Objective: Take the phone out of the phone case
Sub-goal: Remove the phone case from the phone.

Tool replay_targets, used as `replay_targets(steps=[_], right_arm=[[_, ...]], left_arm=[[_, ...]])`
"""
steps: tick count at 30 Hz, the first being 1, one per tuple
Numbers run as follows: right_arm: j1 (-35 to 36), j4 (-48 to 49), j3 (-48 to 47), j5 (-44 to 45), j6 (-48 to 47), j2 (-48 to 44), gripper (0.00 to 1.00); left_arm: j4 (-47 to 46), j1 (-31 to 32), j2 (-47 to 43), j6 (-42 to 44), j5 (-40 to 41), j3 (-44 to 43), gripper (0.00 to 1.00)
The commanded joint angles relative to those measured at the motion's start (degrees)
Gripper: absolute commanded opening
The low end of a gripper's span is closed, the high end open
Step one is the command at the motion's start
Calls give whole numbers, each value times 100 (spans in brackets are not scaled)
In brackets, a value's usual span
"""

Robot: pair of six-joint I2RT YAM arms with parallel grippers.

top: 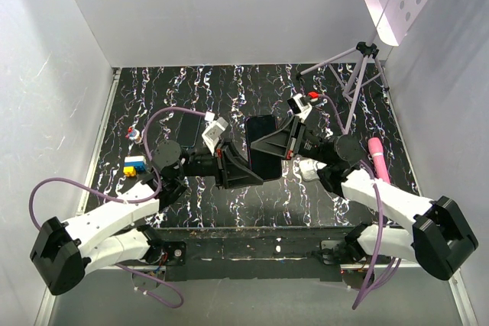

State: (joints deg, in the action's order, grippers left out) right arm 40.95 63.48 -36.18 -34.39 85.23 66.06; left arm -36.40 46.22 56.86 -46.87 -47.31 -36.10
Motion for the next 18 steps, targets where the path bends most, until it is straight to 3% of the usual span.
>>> replay_targets(steps=[1, 8, 13, 18], right_arm=[[335, 470, 164, 363, 2102, 345, 1], [405, 1139, 200, 372, 2480, 644, 1], [502, 1149, 15, 319, 2507, 689, 1], [511, 1184, 15, 381, 2516, 540, 1]], left_arm=[[-791, 256, 220, 1812, -1781, -529, 0], [1134, 256, 106, 3271, -1896, -1022, 0], [1136, 178, 237, 3405, -1414, -917, 0], [1126, -7, 229, 3228, -403, -566, 0]])
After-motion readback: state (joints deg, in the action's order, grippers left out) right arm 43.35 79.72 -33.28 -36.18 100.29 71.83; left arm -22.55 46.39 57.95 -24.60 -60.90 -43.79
